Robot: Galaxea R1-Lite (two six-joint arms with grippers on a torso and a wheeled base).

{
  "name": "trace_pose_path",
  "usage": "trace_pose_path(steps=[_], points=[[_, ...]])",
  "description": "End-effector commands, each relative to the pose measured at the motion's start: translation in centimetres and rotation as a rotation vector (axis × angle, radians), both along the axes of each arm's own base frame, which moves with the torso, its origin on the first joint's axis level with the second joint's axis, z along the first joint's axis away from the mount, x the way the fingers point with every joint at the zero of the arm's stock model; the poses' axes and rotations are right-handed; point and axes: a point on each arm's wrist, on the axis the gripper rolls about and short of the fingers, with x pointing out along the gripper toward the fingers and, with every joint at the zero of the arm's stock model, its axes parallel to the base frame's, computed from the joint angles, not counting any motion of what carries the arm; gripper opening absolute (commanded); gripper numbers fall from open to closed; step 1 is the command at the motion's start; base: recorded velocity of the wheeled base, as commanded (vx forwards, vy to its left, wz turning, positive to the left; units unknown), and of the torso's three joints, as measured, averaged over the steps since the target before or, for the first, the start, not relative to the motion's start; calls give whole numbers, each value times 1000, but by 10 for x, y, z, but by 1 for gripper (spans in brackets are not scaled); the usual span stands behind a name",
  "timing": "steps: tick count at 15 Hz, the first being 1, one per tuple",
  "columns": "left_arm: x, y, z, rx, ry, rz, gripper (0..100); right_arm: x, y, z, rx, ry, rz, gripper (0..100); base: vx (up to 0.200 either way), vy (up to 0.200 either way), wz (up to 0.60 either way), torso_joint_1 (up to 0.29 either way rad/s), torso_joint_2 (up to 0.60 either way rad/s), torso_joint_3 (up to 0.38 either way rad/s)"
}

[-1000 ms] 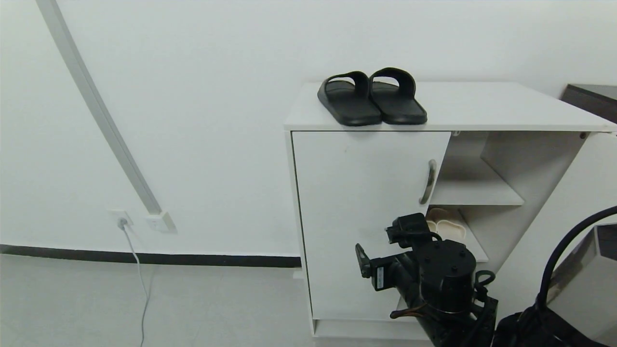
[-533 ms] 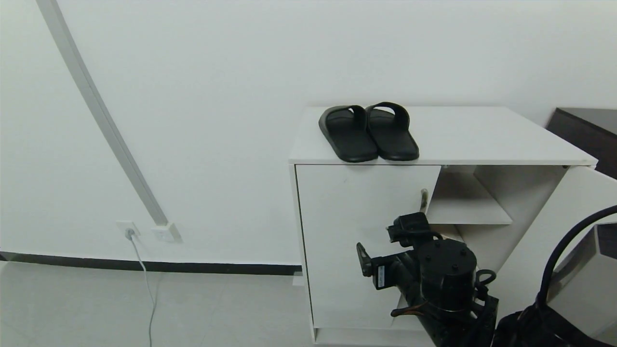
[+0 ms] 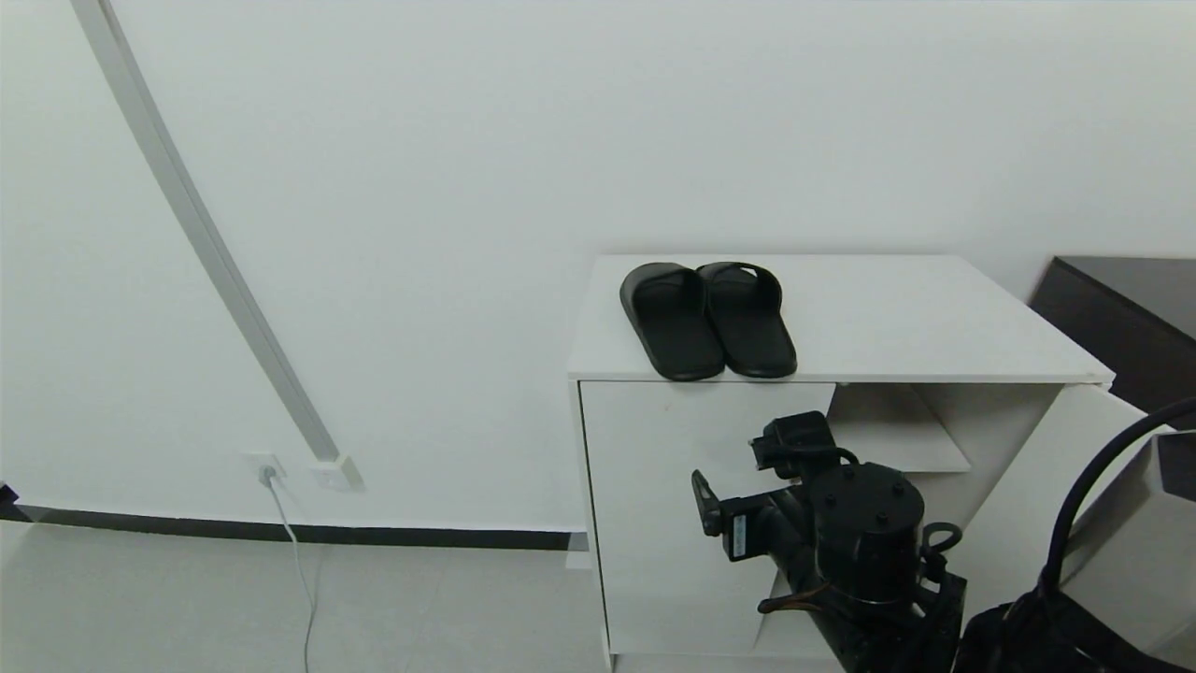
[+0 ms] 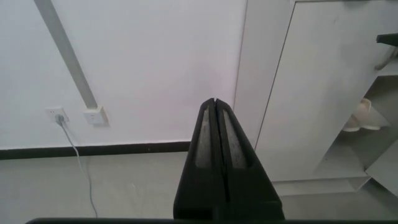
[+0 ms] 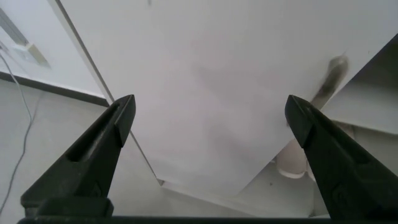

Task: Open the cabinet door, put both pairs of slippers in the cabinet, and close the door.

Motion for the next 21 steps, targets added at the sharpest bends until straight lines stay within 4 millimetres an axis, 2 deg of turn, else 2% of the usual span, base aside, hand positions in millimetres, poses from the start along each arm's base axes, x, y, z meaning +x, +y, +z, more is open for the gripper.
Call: trace_pose_path(steps=[1,3,8,14,16,19,20,21], points=[[0,0,0,0,1,1,0,1,-1,3,8,-7,-1,100,0,0,0,256,-535,-315],[0,0,0,0,1,1,0,2,-2,11,24,-22,-4,100,0,0,0,239,-571,-327],[0,0,0,0,1,1,0,3,0,13,28,-30,4,100,0,0,0,260,-582,-325],[0,0,0,0,1,1,0,11,-1,15,23,-43,15,100,0,0,0,142,-307,-165],[0,0,0,0,1,1,0,25,9,25,3,-38,27,100,0,0,0,0,0,0],[0,0,0,2,1,1,0,45,22,62,66,34,-2,100,0,0,0,0,0,0],[0,0,0,2,1,1,0,45,22,62,66,34,-2,100,0,0,0,0,0,0],[0,0,0,3,1,1,0,48,25,74,88,70,-12,100,0,0,0,0,0,0]])
